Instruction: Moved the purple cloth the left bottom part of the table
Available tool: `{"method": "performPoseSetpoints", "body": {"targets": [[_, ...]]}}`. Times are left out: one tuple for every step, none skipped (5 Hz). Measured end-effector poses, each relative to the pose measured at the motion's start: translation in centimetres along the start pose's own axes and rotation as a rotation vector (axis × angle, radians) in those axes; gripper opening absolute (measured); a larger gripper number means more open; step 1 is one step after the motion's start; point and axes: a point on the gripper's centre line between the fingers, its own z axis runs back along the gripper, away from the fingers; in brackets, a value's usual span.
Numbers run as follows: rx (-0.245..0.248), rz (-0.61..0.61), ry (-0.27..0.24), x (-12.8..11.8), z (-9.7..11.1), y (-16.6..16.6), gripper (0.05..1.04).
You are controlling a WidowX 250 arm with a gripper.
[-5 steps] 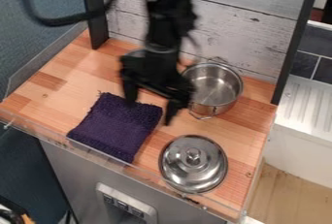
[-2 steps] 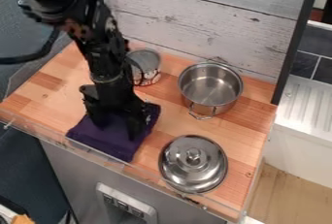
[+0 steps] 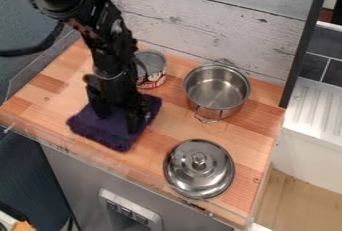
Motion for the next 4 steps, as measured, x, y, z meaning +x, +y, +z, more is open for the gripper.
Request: {"method": "performPoseSetpoints", "body": {"targets": [[0.035,0.082,0.025,-1.2,-0.6,4.4,1.001],[0.027,0.152,0.058,-2.6,-1.2,8.3,1.001],[0.003,0.192,0.069,-3.3,-1.7,10.4,1.001],[-0.057,0.197,0.052,-3.3,-1.9,10.4,1.001]]}}
